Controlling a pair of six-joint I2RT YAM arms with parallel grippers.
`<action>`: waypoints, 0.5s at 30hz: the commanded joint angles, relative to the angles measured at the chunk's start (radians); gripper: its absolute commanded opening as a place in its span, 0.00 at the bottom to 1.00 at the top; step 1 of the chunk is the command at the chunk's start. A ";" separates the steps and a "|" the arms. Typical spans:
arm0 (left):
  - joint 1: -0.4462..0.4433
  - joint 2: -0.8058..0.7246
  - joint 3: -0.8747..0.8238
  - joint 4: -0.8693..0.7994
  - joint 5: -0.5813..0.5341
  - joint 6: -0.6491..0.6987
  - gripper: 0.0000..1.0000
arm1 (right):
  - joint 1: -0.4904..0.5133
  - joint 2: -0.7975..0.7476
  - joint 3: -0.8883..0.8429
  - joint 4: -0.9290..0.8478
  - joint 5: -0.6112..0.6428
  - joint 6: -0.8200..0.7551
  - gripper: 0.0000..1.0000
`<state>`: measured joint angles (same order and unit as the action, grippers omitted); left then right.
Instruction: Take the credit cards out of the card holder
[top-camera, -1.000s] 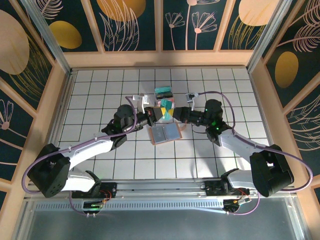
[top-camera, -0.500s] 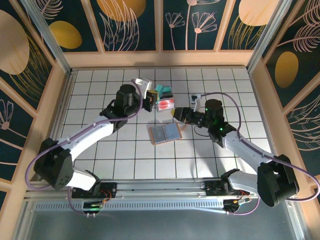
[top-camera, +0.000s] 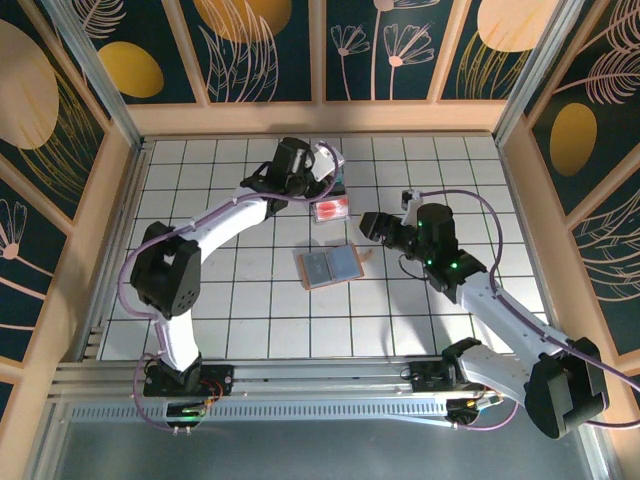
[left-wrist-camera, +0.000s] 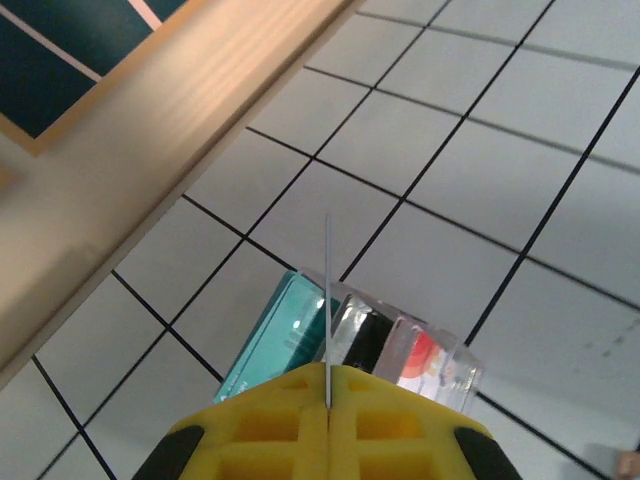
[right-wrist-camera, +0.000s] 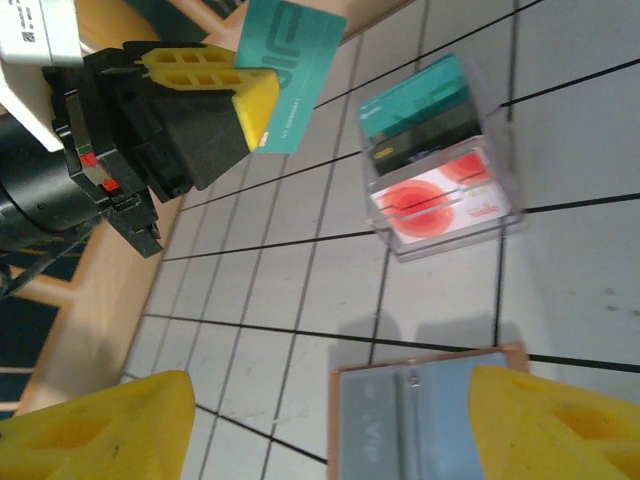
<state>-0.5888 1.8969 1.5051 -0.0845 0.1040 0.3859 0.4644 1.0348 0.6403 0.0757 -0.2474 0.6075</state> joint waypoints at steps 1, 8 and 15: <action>0.013 0.051 0.080 -0.066 0.007 0.156 0.00 | 0.002 -0.024 0.046 -0.059 0.101 -0.022 0.78; 0.056 0.147 0.166 -0.095 0.113 0.262 0.00 | 0.000 -0.044 0.062 -0.099 0.167 -0.014 0.79; 0.087 0.234 0.269 -0.189 0.177 0.327 0.00 | -0.006 -0.050 0.057 -0.109 0.189 -0.004 0.80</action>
<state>-0.5148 2.0995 1.7245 -0.2043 0.2138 0.6460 0.4637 0.9989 0.6678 -0.0135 -0.0967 0.6044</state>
